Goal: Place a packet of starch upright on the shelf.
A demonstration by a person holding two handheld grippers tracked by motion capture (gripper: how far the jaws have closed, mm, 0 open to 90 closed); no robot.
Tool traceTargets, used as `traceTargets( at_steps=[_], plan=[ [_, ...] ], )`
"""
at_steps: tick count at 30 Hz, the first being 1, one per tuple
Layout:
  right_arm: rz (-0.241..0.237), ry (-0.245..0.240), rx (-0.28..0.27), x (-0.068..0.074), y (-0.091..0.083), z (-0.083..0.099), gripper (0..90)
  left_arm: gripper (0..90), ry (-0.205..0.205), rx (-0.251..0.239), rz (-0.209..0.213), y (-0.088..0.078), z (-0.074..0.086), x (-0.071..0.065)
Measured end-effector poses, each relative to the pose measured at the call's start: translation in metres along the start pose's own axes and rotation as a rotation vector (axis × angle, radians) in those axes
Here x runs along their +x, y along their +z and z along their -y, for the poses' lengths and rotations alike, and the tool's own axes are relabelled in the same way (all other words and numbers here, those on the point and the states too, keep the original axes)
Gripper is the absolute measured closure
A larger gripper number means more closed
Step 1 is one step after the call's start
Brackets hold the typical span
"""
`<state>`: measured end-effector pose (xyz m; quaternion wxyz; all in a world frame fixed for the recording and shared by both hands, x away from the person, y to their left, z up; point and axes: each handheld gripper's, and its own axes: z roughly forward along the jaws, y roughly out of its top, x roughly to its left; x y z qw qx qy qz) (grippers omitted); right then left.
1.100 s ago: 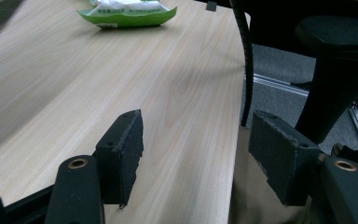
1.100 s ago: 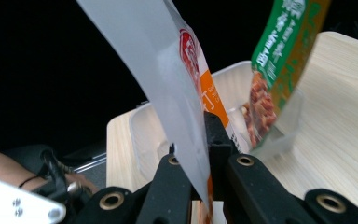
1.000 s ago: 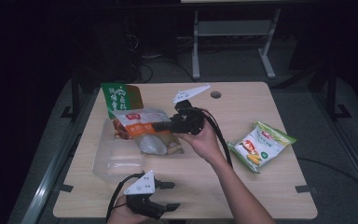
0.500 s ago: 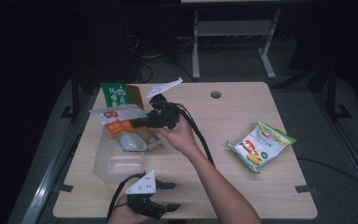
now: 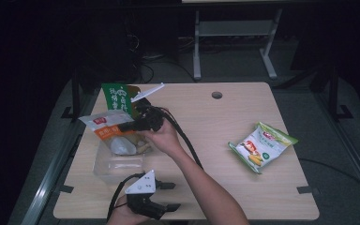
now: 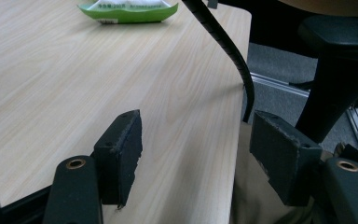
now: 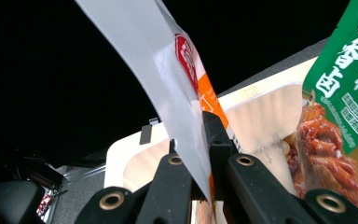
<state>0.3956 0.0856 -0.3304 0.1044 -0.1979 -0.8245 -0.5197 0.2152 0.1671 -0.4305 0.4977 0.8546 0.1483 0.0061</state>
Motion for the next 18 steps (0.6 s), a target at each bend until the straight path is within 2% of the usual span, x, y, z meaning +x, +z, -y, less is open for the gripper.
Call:
traceTargets(
  at_steps=[3, 7, 12, 15, 18],
  plan=[
    [0.000, 0.011, 0.001, -0.001, 0.008, -0.001, 90.0, 33.5, -0.008, -0.007, -0.001, -0.002, 0.000, 0.001],
    [0.002, 0.020, 0.006, -0.006, 0.020, -0.001, 90.0, 33.6, 0.012, -0.004, -0.005, -0.002, 0.001, 0.001],
    [-0.030, 0.068, 0.007, -0.015, 0.038, 0.005, 90.0, 33.6, 0.022, -0.011, -0.004, -0.002, 0.002, 0.000],
    [-0.040, 0.095, 0.009, -0.019, 0.047, 0.009, 90.0, 33.7, 0.010, -0.010, -0.005, -0.002, 0.003, 0.000],
    [-0.029, 0.092, 0.021, -0.020, 0.053, 0.012, 89.9, 33.7, 0.013, -0.008, -0.005, -0.003, 0.004, 0.001]
  ],
)
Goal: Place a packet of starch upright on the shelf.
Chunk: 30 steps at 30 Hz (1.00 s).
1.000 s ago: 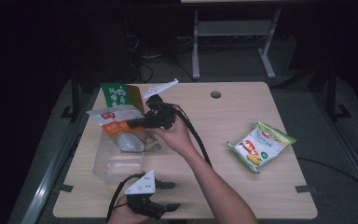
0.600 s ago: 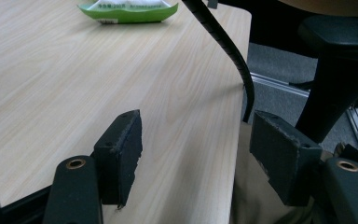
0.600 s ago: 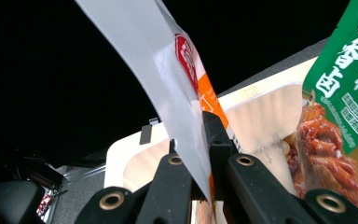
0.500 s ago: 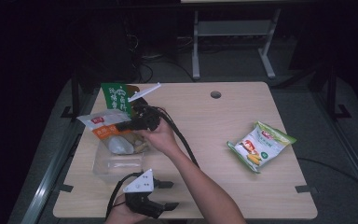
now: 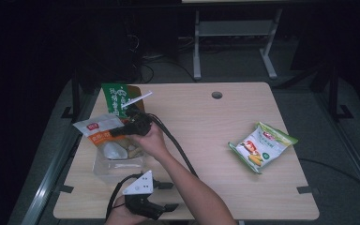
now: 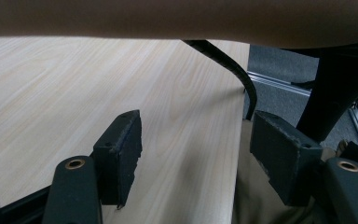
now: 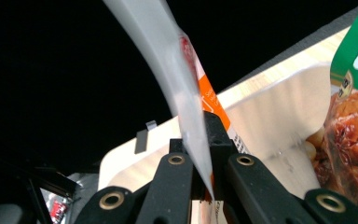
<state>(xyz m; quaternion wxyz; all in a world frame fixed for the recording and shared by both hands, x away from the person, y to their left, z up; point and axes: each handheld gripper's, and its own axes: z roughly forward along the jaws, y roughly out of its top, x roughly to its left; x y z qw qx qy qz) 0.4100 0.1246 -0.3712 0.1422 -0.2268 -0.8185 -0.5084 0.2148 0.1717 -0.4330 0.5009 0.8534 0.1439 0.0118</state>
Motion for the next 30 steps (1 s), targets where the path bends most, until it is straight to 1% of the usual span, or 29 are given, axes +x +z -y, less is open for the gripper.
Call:
traceTargets(
  at_steps=[2, 4, 5, 7, 10, 11, 15, 18, 22, 24, 28, 30],
  plan=[
    [0.010, -0.001, 0.002, -0.002, 0.001, 0.003, 89.7, 33.7, -0.003, -0.001, -0.001, 0.000, 0.000, 0.000],
    [0.008, 0.015, -0.009, -0.004, 0.000, 0.006, 89.3, 33.7, -0.002, -0.001, -0.001, 0.000, 0.000, 0.000],
    [0.005, 0.015, -0.008, -0.006, -0.001, 0.007, 88.7, 33.7, -0.002, -0.001, -0.001, 0.000, 0.001, 0.000],
    [0.021, 0.012, 0.000, -0.007, -0.005, 0.009, 86.2, 33.7, 0.004, 0.001, -0.002, 0.001, 0.001, 0.001],
    [0.049, -0.003, 0.023, -0.008, -0.013, 0.011, 85.5, 33.7, 0.002, 0.003, -0.002, 0.001, 0.000, 0.000],
    [0.052, 0.003, 0.023, -0.008, -0.016, 0.012, 85.6, 33.7, 0.002, 0.004, -0.004, 0.002, 0.000, 0.000],
    [0.070, -0.003, 0.030, -0.011, -0.024, 0.017, 84.3, 33.6, 0.001, 0.001, -0.008, 0.002, 0.000, 0.000],
    [0.068, 0.004, 0.039, -0.010, -0.030, 0.018, 79.0, 32.9, 0.004, 0.004, -0.010, 0.003, 0.000, 0.001],
    [0.062, -0.013, 0.043, -0.009, -0.037, 0.020, 73.7, 32.0, 0.002, 0.006, -0.010, 0.004, 0.000, 0.001],
    [0.067, -0.008, 0.053, -0.008, -0.041, 0.022, 72.0, 31.8, 0.002, 0.006, -0.012, 0.004, 0.000, 0.001],
    [0.068, -0.017, 0.049, -0.008, -0.049, 0.024, 69.1, 31.7, -0.001, 0.004, -0.013, 0.003, 0.000, 0.001],
    [0.067, -0.008, 0.048, -0.007, -0.055, 0.026, 68.9, 31.7, -0.003, 0.002, -0.015, 0.002, 0.000, 0.001]
  ],
)
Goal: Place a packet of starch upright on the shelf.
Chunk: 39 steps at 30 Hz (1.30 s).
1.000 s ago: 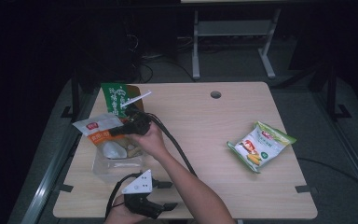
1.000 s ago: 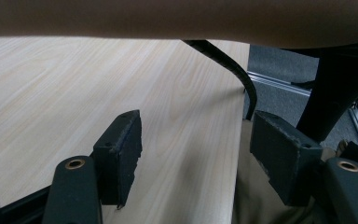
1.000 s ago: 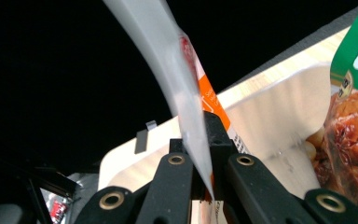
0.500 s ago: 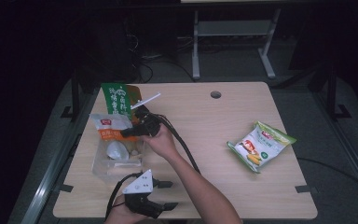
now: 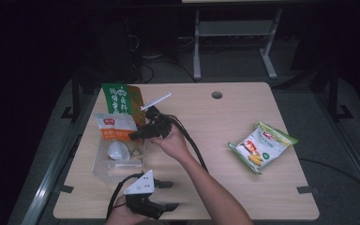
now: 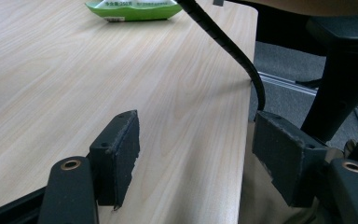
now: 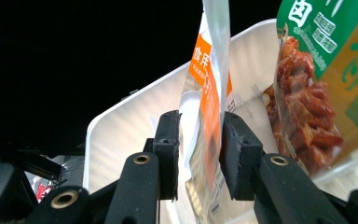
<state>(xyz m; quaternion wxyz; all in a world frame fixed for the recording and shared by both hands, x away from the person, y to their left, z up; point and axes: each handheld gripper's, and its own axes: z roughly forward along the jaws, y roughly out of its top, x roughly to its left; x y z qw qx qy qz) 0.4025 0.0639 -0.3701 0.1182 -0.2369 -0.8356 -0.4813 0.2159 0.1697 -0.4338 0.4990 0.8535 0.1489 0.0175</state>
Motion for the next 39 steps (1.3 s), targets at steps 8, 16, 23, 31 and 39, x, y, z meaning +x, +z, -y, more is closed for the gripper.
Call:
traceTargets(
  at_steps=[8, 16, 23, 31, 39],
  plan=[
    [0.012, 0.004, -0.013, -0.002, -0.029, 0.013, 67.2, 31.7, -0.004, 0.003, -0.003, 0.000, 0.000, 0.000],
    [0.024, 0.014, -0.015, -0.006, -0.057, 0.032, 64.8, 31.0, -0.001, 0.008, -0.007, 0.001, 0.000, 0.002],
    [0.036, 0.034, -0.033, -0.008, -0.082, 0.051, 63.6, 31.0, -0.010, 0.013, -0.006, 0.003, 0.000, 0.001],
    [0.063, 0.050, -0.047, -0.009, -0.109, 0.070, 62.4, 30.7, -0.009, 0.011, -0.012, 0.003, 0.000, 0.002],
    [0.091, 0.092, -0.057, -0.016, -0.132, 0.098, 60.8, 30.4, -0.006, 0.013, -0.018, 0.002, 0.000, 0.003]
  ],
)
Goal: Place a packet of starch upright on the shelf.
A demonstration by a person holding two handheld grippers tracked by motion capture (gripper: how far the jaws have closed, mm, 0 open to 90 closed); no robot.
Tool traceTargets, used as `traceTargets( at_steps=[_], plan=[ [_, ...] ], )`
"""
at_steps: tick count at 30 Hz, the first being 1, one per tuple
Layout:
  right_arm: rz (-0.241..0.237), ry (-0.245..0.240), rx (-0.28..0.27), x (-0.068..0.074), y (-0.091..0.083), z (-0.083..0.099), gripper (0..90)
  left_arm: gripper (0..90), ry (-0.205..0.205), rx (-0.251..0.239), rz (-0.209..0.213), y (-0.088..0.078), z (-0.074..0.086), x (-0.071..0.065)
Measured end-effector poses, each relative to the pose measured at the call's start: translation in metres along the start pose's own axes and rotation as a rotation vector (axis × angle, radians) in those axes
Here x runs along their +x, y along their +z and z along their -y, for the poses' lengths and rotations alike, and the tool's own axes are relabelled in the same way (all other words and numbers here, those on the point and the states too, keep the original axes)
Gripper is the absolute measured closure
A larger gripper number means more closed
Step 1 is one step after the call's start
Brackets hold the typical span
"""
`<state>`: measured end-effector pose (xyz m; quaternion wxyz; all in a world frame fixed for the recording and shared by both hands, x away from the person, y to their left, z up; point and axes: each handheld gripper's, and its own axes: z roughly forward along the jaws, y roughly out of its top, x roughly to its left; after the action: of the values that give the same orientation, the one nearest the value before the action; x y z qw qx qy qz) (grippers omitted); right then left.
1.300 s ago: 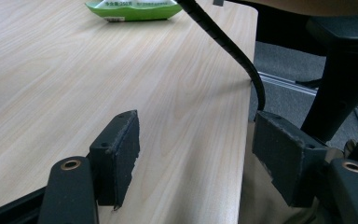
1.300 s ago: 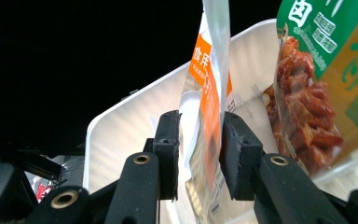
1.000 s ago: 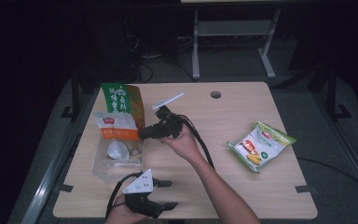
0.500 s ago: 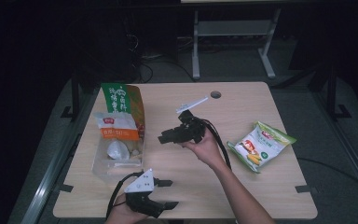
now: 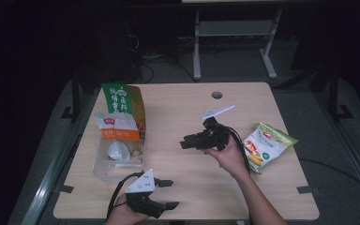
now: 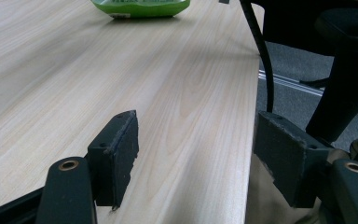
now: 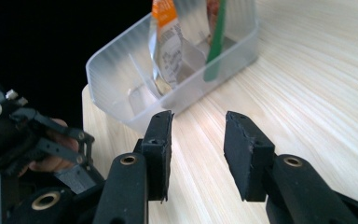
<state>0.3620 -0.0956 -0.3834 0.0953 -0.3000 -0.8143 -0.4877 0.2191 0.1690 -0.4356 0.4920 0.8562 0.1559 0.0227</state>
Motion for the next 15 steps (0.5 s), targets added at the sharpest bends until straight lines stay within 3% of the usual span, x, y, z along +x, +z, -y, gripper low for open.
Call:
traceTargets(
  at_steps=[3, 15],
  plan=[
    [0.009, 0.015, -0.008, -0.004, -0.008, 0.010, 60.6, 30.0, 0.013, 0.003, -0.006, 0.000, 0.000, 0.001],
    [0.077, 0.053, -0.011, -0.013, -0.043, 0.043, 58.0, 30.1, -0.004, 0.000, 0.001, 0.001, 0.000, -0.001]
  ],
)
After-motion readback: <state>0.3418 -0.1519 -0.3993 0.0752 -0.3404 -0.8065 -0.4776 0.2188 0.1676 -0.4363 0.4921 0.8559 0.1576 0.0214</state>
